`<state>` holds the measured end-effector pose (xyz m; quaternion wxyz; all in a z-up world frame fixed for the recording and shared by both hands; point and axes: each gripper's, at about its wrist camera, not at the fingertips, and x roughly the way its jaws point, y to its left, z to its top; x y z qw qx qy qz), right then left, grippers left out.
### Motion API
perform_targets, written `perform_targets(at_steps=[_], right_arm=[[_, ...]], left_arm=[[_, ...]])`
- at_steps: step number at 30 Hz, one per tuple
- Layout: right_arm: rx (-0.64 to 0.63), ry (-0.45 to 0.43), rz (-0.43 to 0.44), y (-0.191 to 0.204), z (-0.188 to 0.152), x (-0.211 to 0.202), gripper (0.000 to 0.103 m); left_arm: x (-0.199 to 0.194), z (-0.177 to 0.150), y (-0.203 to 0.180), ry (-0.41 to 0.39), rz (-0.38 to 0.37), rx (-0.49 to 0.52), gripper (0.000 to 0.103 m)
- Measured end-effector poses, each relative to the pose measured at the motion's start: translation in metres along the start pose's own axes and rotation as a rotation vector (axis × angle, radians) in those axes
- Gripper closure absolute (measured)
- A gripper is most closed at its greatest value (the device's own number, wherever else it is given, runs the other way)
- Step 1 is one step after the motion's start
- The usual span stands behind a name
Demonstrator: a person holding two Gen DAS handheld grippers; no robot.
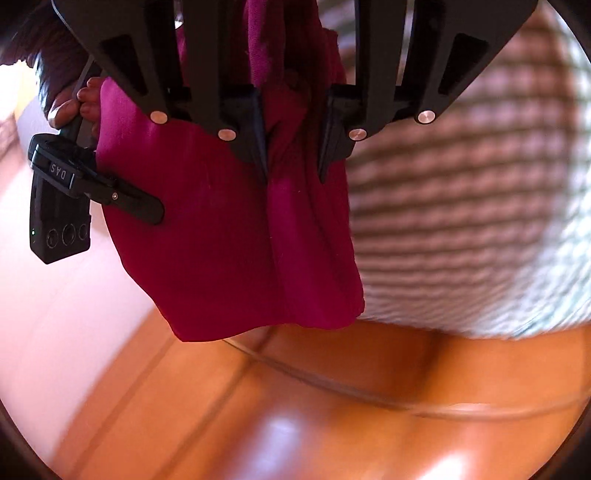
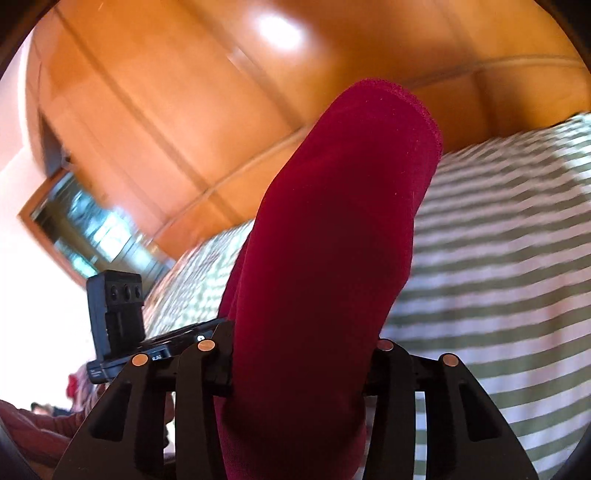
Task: Fold small clothes
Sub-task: 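Lay the folded sweater on the bed and open both grippers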
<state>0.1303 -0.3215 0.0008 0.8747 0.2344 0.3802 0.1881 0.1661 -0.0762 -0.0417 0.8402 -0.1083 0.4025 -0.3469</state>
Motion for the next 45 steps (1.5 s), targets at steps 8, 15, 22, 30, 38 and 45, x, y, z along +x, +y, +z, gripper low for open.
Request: perform_targets(at_steps=[8, 15, 22, 30, 38, 45], right_arm=[[0.186, -0.079, -0.255, -0.119, 0.007, -0.058, 0.057], [0.316, -0.047, -0.376, -0.172, -0.033, -0.051, 0.025], [0.144, -0.182, -0.569, -0.119, -0.003, -0.089, 0.025], [0.043, 0.026, -0.717, -0.131, -0.011, -0.011, 0.04], [0.048, -0.048, -0.754, -0.102, -0.011, -0.028, 0.027], [0.086, -0.119, -0.721, -0.065, -0.034, -0.051, 0.024]], left_arm=[[0.144, 0.03, -0.079, 0.209, 0.061, 0.193, 0.082], [0.168, 0.012, -0.098, 0.207, 0.203, 0.31, 0.076], [0.133, 0.008, -0.1, 0.097, 0.263, 0.262, 0.07], [0.148, -0.003, -0.087, 0.128, 0.325, 0.232, 0.069], [0.11, -0.004, -0.095, 0.057, 0.309, 0.183, 0.062], [0.071, -0.01, -0.099, -0.019, 0.337, 0.172, 0.05]])
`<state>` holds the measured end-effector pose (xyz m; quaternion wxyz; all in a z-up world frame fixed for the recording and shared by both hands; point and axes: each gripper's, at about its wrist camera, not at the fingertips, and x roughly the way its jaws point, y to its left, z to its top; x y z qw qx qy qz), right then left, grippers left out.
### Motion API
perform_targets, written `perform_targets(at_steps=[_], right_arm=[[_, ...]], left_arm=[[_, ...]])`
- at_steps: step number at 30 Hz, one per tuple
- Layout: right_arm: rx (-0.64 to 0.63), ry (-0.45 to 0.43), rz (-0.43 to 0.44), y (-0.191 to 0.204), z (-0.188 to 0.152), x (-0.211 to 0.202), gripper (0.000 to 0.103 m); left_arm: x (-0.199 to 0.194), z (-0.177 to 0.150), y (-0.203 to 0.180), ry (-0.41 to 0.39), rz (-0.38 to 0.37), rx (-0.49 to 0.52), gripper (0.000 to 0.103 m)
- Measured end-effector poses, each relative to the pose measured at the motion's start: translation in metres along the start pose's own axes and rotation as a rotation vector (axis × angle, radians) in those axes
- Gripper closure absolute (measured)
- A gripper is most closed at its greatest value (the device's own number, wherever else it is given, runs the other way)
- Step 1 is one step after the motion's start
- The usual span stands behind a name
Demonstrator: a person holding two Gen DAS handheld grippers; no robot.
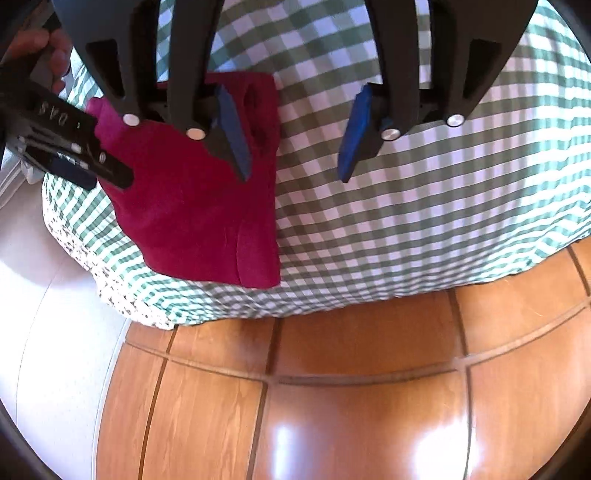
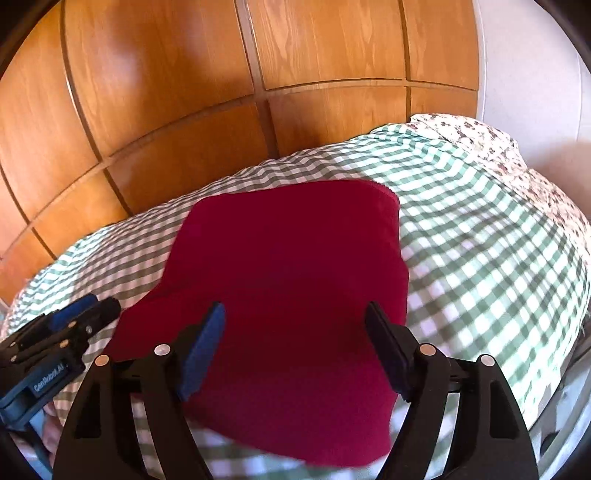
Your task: Fold small clothes
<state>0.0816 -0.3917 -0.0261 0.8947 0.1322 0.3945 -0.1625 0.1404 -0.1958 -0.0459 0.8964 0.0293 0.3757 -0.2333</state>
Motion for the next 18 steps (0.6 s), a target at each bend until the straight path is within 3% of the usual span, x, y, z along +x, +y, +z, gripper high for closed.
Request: perform_targets(at_steps=[8, 11, 18], right_arm=[[0.047, -0.029, -0.071, 0.009, -0.028, -0.027, 0.022], [0.054, -0.051, -0.092, 0.013, -0.035, -0.037, 0.015], [0.039, -0.087, -0.142, 0.026, -0.05, -0.055, 0.011]], left_arm=[[-0.034, -0.018, 0.005, -0.044, 0.041, -0.012, 0.046], [-0.043, -0.024, 0.005, -0.052, 0.049, -0.014, 0.043], [-0.061, -0.037, 0.007, -0.073, 0.067, -0.028, 0.039]])
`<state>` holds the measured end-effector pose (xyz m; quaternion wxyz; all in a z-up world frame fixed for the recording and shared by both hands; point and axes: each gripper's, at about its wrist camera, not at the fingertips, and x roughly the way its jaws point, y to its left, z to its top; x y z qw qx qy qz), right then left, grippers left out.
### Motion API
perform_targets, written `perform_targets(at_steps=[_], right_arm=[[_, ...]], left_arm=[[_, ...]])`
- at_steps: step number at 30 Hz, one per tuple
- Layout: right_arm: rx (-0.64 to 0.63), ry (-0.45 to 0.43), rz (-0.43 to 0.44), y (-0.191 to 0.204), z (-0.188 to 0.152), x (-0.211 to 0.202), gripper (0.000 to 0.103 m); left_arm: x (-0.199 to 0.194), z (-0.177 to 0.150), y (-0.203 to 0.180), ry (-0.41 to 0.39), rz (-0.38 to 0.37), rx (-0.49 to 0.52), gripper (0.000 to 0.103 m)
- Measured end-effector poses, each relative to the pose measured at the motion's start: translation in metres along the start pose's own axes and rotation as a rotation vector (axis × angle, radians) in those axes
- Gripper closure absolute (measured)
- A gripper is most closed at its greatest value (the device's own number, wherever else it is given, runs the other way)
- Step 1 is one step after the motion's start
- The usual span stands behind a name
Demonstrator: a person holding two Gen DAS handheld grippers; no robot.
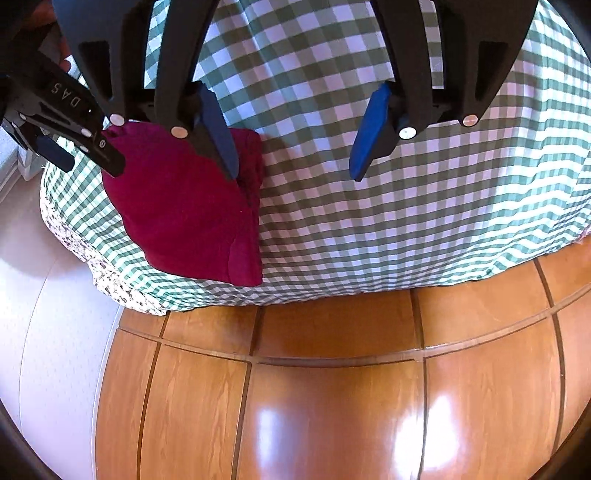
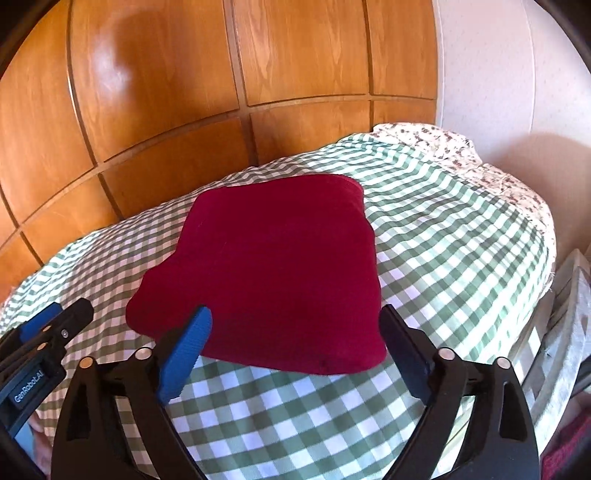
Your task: Fold small clothes
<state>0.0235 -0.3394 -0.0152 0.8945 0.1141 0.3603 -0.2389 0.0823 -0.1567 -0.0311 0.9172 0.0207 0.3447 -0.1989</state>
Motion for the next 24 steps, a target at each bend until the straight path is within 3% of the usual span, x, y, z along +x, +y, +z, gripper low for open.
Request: perform_targets(at_steps=[9, 24], right_arm=[[0.009, -0.005, -0.062, 0.001, -0.011, -0.013, 0.011], [0.026, -0.024, -0.097, -0.004, -0.006, -0.02, 0.01]], left_arm=[[-0.018, -0.001, 0.002, -0.051, 0.034, 0.002, 0.026], [-0.018, -0.001, 0.004, -0.059, 0.082, -0.002, 0.008]])
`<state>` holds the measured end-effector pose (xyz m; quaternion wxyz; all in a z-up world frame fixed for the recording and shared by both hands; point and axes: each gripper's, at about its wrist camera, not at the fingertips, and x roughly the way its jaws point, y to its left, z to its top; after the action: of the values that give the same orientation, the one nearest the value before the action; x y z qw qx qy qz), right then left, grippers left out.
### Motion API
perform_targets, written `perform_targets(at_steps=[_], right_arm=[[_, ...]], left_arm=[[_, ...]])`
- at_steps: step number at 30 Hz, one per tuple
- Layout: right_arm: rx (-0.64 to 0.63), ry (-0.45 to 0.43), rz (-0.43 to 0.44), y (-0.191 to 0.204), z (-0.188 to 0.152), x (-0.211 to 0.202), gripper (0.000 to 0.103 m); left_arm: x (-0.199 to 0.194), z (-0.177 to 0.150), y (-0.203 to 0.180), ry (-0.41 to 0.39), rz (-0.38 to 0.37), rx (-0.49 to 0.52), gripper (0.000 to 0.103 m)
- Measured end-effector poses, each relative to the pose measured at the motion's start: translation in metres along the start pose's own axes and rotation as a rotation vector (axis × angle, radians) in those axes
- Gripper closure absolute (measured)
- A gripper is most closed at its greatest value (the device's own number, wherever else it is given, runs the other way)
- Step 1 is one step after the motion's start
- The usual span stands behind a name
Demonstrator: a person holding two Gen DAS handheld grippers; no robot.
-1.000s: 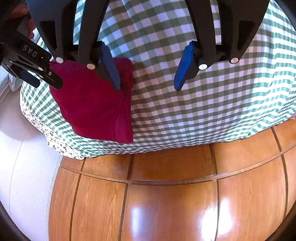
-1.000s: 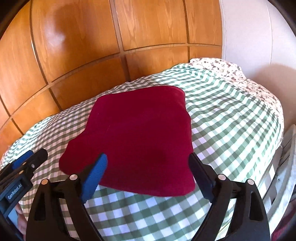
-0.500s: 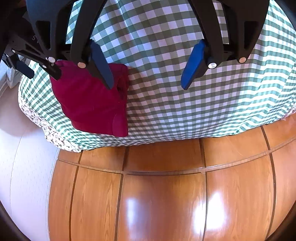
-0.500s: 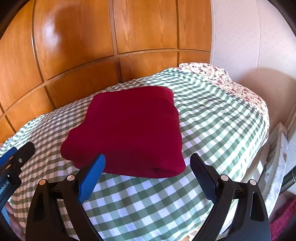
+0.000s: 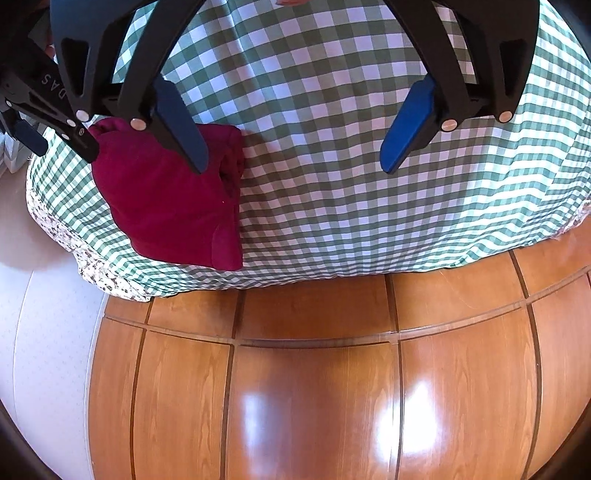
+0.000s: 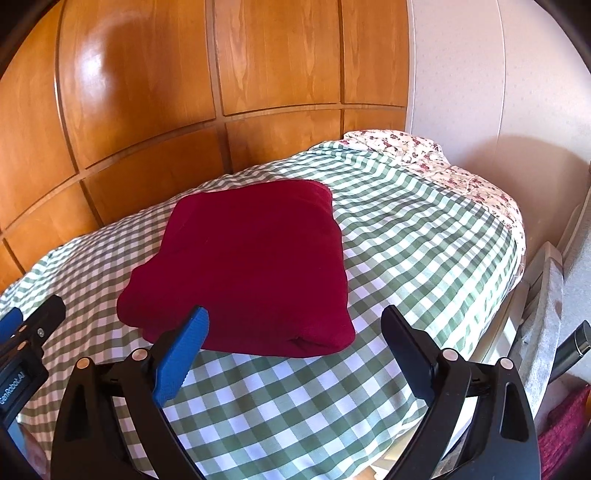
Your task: Fold small clothes
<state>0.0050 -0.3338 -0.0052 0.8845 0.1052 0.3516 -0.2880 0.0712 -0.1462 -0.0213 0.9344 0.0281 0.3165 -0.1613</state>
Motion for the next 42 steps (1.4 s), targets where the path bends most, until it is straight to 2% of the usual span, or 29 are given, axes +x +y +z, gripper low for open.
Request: perform_targets(at_steps=[10, 22, 42], right_arm=[[-0.031, 0.002, 0.005, 0.006, -0.002, 0.001, 0.01], [-0.029, -0.005, 0.007, 0.006, -0.003, 0.001, 0.01], [-0.031, -0.007, 0.02, 0.008, -0.003, -0.001, 0.01]], left_arm=[[-0.003, 0.0, -0.001, -0.003, 0.001, 0.006, 0.003], [-0.005, 0.0, 0.0, 0.013, -0.019, 0.005, 0.003], [-0.022, 0.004, 0.002, -0.022, -0.027, 0.0, 0.003]])
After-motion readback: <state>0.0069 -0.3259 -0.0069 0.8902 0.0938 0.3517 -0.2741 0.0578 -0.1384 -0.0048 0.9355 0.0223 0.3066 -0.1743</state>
